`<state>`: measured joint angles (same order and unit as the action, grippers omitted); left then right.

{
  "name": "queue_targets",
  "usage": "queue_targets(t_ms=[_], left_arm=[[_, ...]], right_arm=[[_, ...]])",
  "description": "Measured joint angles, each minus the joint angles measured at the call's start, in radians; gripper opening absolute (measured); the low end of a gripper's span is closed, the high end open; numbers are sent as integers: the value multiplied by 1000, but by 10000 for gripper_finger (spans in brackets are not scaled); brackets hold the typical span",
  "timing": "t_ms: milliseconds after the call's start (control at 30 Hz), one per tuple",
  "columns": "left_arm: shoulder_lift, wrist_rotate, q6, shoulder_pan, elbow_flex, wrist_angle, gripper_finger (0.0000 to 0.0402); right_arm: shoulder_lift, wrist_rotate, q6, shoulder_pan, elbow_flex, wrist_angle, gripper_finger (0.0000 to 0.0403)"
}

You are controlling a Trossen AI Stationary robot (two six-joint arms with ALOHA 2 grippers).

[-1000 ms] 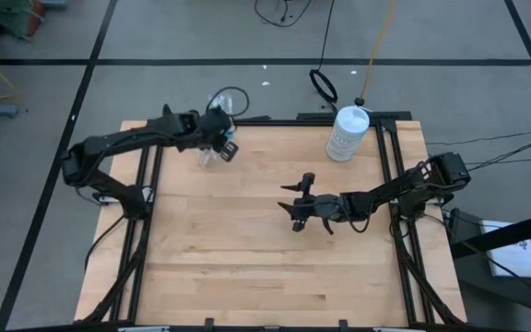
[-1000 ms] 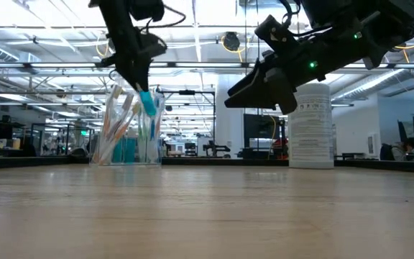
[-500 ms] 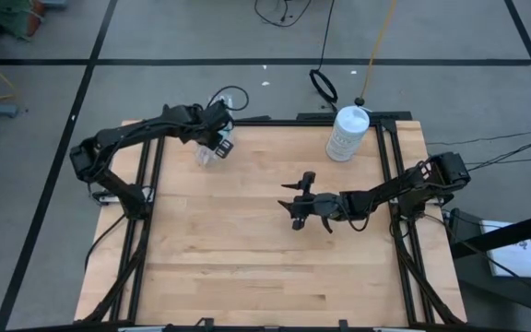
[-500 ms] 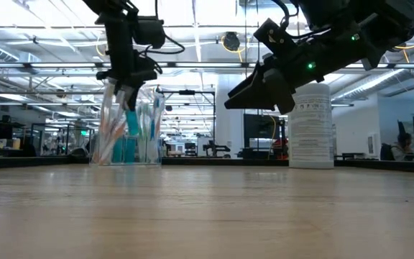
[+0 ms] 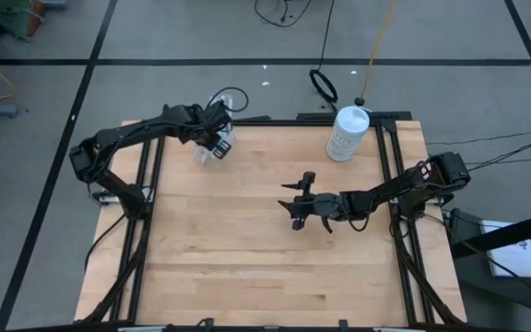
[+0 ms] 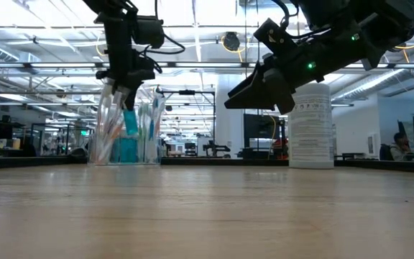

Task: Pick & Place toothbrushing station
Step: Put the mouthwash into the transparent organizer, then return to Home Position

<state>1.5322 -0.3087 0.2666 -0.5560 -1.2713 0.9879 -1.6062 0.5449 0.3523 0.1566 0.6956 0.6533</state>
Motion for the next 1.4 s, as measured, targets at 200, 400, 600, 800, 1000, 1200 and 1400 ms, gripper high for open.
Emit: queue_targets(t_ms=[200,400,600,800,1000,1200,1400], left_arm=[[13,-5,-38,-18,0,4,93],[69,25,-84,-47,0,4,110],[105,31,-139,-43,0,-1,150],[105,-72,-127,-37,-4,-12,180],[103,-48,-107,-17,-63,32,185],[31,-30,-140,11,-180,128,166],[-143,-31,-224,28,-230,175,144]], right_arm=[[0,0,0,0,0,0,242],[0,0,0,0,0,-4,243],[0,0,2,0,0,-8,243],[0,0,6,0,0,-9,243],[0,0,7,0,0,-16,243],[48,0,-24,9,0,-94,233],[316,-1,-110,37,21,-522,190]])
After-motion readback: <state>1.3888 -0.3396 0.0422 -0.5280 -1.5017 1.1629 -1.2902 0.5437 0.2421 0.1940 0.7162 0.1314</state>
